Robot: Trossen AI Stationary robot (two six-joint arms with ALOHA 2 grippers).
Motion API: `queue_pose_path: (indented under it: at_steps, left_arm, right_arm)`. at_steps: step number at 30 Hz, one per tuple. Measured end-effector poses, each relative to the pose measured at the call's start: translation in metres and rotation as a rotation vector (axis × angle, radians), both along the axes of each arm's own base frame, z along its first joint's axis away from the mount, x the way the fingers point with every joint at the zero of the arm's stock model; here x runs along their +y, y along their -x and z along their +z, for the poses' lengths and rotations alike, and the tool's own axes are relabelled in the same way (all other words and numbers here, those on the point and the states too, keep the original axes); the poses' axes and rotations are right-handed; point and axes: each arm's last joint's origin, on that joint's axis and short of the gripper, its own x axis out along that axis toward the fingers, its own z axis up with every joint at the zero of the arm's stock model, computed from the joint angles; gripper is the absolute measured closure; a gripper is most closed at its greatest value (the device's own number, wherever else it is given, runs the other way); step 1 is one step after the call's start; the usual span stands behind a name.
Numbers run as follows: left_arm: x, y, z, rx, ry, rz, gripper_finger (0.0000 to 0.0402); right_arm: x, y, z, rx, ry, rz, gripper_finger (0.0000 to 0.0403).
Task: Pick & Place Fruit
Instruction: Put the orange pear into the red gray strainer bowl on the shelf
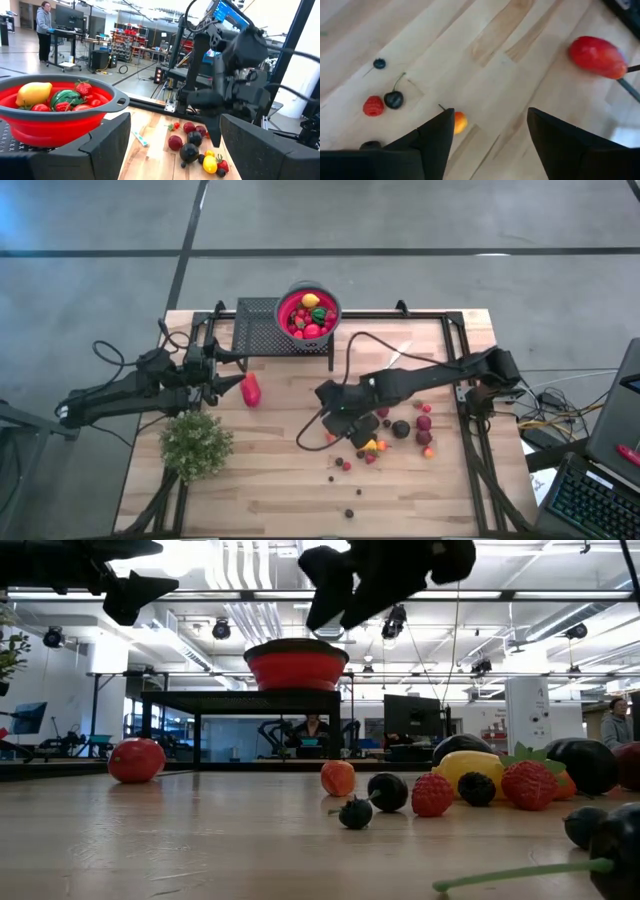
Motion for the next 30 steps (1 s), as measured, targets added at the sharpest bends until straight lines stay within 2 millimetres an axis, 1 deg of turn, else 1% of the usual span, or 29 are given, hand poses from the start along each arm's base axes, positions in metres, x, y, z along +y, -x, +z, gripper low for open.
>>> queue_pose_path:
  at_steps: [7,10,13,20,26,30]
  left_arm:
    - [0.0,0.0,0.0,0.003,0.001,0.0,0.009]
    - [0.0,0.0,0.0,0.004,0.001,0.001,0.009]
    - [0.0,0.0,-0.001,0.006,0.001,0.0,0.009]
    - [0.0,0.0,-0.001,0.012,0.003,0.001,0.009]
    - [0.0,0.0,-0.001,0.013,0.003,0.0,0.009]
    - [0.0,0.0,-0.001,0.013,0.003,0.0,0.009]
  right_arm:
    - [0.006,-0.01,-0.025,0.06,0.009,0.012,0.0119]
    - [0.009,-0.013,-0.035,0.084,0.018,0.027,0.0111]
    - [0.012,-0.018,-0.05,0.12,0.031,0.043,0.0108]
    - [0.014,-0.026,-0.09,0.224,0.053,0.055,0.013]
    - [0.014,-0.03,-0.111,0.274,0.061,0.055,0.0152]
    - [0.014,-0.031,-0.117,0.285,0.064,0.055,0.0163]
